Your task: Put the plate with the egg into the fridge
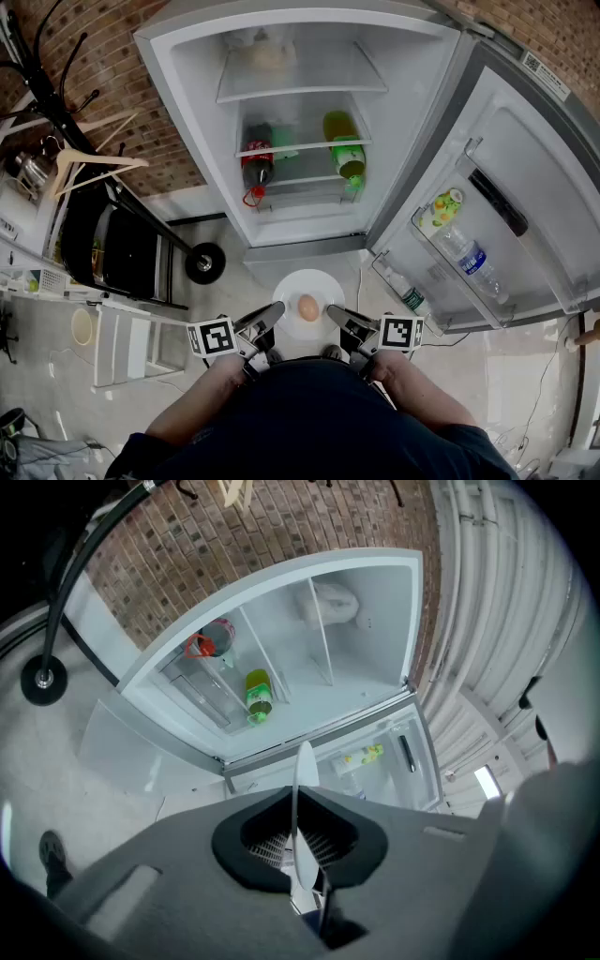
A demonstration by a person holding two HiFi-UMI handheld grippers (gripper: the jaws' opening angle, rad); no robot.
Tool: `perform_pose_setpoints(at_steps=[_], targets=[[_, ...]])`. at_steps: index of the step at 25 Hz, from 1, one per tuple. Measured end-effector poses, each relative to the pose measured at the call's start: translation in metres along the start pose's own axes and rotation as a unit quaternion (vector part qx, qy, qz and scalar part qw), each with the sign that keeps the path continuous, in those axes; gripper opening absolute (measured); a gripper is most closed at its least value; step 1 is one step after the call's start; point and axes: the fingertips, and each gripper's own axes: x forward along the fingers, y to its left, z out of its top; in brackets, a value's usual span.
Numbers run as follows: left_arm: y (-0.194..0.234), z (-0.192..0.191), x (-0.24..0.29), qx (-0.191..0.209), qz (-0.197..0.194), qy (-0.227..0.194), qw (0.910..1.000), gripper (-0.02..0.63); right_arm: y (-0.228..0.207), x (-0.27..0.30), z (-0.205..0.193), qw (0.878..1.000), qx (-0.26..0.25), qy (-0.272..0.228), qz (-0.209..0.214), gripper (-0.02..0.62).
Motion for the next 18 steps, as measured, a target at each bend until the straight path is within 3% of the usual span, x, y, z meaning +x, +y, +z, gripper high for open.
perform_pose_setpoints(at_steps=[18], targets=[[-0.003,0.000,0.011,-0.004,0.009,-0.006,0.9999,0.017,-0.004,-0.005,0.010,1.000,-0.002,0.012,0.004,0.026]])
